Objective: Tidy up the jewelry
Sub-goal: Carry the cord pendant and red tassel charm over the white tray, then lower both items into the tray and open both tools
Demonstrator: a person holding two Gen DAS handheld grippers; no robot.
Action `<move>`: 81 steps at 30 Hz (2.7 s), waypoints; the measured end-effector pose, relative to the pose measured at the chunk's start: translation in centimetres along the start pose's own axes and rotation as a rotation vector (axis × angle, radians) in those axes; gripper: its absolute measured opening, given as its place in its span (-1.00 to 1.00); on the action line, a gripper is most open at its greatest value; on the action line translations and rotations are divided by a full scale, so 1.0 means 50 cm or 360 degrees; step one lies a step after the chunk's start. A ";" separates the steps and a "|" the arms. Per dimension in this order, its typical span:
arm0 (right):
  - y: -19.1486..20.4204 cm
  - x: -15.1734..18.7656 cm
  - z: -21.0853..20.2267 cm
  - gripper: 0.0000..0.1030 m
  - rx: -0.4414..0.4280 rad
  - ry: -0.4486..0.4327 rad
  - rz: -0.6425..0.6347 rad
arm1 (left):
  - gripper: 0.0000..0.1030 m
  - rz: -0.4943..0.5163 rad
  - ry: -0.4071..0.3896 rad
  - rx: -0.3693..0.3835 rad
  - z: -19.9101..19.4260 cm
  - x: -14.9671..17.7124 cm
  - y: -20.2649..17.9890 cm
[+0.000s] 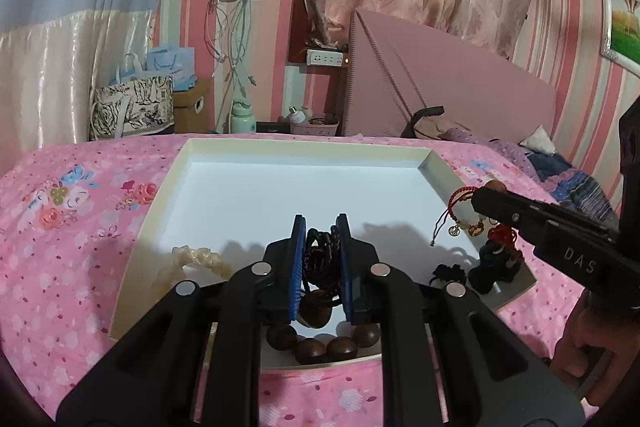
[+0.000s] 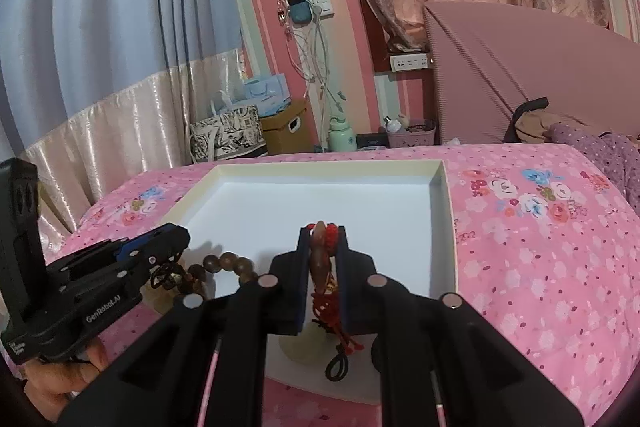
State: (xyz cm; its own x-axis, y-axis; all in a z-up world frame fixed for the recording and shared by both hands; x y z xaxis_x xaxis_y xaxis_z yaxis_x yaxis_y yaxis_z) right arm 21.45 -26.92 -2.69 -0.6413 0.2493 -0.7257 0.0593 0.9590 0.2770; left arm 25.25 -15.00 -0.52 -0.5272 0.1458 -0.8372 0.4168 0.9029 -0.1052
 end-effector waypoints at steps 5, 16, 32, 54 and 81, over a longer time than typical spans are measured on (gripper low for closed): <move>0.002 0.002 0.009 -0.77 0.0062 0.0001 -0.0015 | -0.74 0.0023 -0.0010 -0.0031 0.001 0.005 -0.006; -0.007 0.002 0.018 -0.77 0.0291 -0.0014 -0.0068 | -0.74 -0.0108 -0.0045 -0.0124 0.010 0.000 0.024; 0.007 0.003 0.059 -0.77 0.0329 0.0087 -0.0146 | -0.72 -0.0009 0.0047 -0.0169 0.036 0.003 0.005; 0.013 0.013 0.101 -0.75 0.0367 0.0244 -0.0181 | -0.69 -0.0012 0.0151 -0.0185 0.069 0.005 -0.004; -0.002 -0.022 0.002 -0.03 0.0226 -0.0091 -0.0030 | 0.47 -0.0228 -0.0165 -0.0116 -0.059 -0.042 0.046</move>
State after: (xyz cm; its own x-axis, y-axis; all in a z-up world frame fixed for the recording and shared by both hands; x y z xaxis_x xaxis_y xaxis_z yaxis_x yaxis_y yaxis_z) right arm 22.22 -27.29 -1.97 -0.5989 0.2342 -0.7658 0.1579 0.9720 0.1738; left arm 25.13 -12.05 2.59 -0.4968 -0.0254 -0.8675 0.2863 0.9388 -0.1915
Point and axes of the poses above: each gripper's, at about its wrist camera, not at the fingertips, and z roughly the way its jaws point, y to its left, x to its underside, the point moved 1 cm from there along z, roughly the way its jaws point, and after that the axes turned 3 degrees about y, right-handed, at the moved point
